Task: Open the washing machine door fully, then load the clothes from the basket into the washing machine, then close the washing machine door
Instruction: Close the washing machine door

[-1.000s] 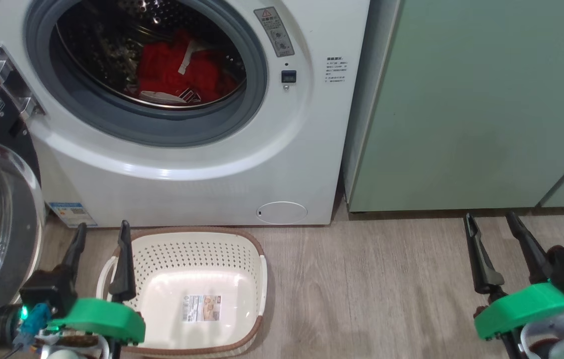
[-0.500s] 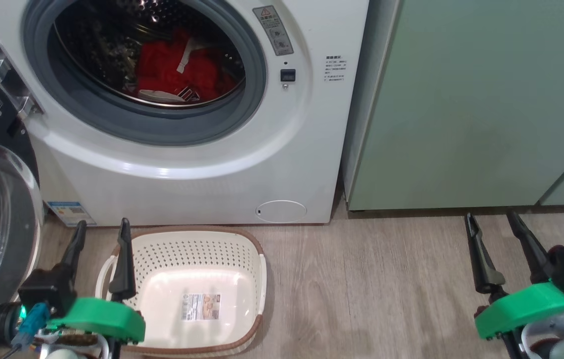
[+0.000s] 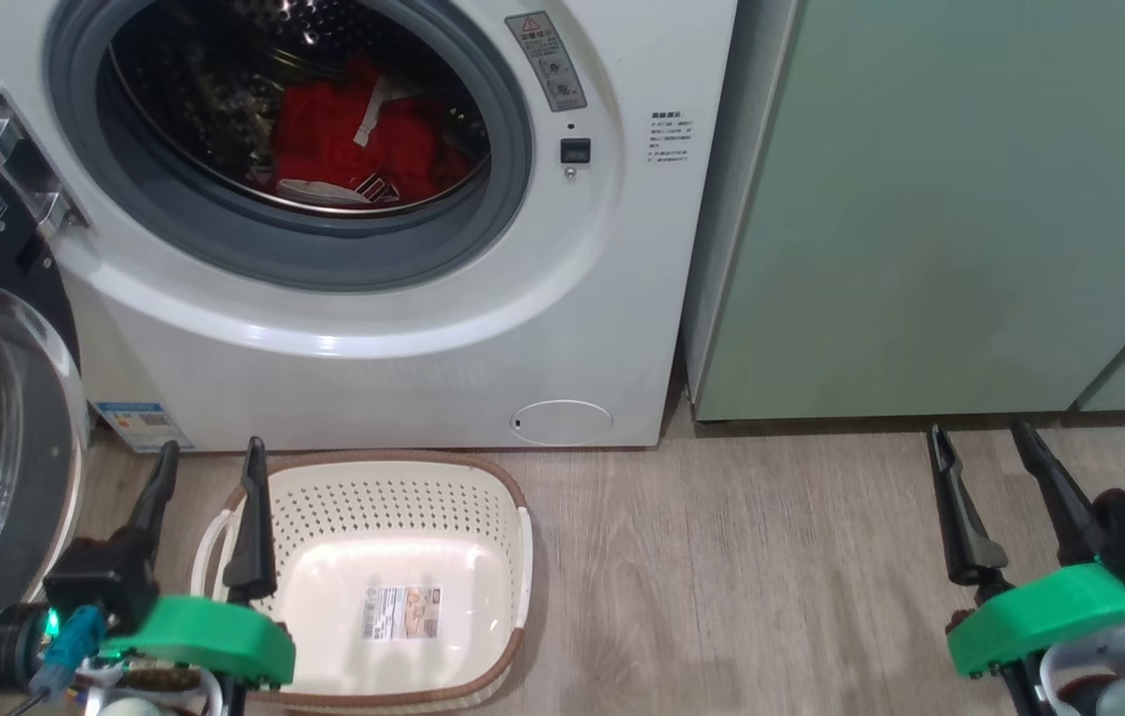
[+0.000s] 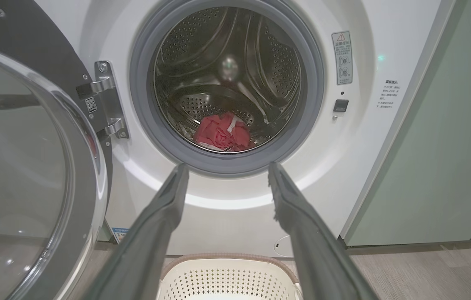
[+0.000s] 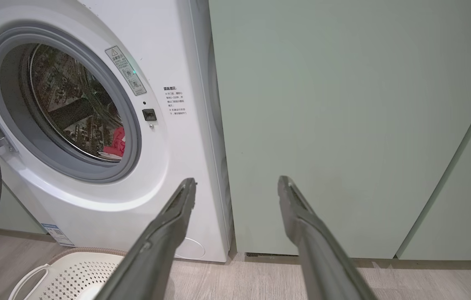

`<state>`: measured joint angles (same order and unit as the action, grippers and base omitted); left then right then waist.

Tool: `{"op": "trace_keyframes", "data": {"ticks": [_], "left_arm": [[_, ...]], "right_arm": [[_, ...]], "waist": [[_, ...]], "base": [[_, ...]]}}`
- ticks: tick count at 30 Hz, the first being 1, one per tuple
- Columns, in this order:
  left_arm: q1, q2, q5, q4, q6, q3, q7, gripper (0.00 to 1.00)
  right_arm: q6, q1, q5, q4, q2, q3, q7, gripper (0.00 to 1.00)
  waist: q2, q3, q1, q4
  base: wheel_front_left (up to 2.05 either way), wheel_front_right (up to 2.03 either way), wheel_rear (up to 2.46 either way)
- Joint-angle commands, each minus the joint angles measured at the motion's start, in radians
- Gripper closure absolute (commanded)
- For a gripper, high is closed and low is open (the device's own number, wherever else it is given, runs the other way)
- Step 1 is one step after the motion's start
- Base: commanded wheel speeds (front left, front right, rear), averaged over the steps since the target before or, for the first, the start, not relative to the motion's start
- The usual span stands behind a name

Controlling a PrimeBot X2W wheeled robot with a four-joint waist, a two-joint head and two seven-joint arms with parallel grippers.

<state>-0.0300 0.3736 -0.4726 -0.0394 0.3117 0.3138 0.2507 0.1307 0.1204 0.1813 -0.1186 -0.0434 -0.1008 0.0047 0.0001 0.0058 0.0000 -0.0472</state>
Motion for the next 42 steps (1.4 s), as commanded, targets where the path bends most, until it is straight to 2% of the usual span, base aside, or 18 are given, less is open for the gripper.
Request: {"op": "trace_keyframes", "data": {"ticks": [1,24,42], "left_arm": [[0.033,0.027,-0.002,-0.031,0.006,-0.04,0.003,0.0],[0.027,0.029,-0.003,-0.042,0.007,-0.036,0.005,0.0],[0.025,0.028,-0.002,-0.048,0.012,-0.036,0.007,0.0]], "right_arm": [[0.0,-0.024,-0.007,-0.033,-0.007,0.019,-0.004,0.0],[0.0,-0.02,-0.004,-0.04,-0.007,0.017,0.002,0.0],[0.0,-0.013,-0.002,-0.047,-0.007,0.013,0.004,0.0]], "waist": [[-0.0001,-0.001,0.0,0.0],[-0.0001,-0.002,0.0,-0.003],[-0.0001,-0.004,0.0,0.002]], "base": [[-0.69,0.69,0.0],[-1.52,1.52,0.0],[-0.11,0.11,0.0]]}}
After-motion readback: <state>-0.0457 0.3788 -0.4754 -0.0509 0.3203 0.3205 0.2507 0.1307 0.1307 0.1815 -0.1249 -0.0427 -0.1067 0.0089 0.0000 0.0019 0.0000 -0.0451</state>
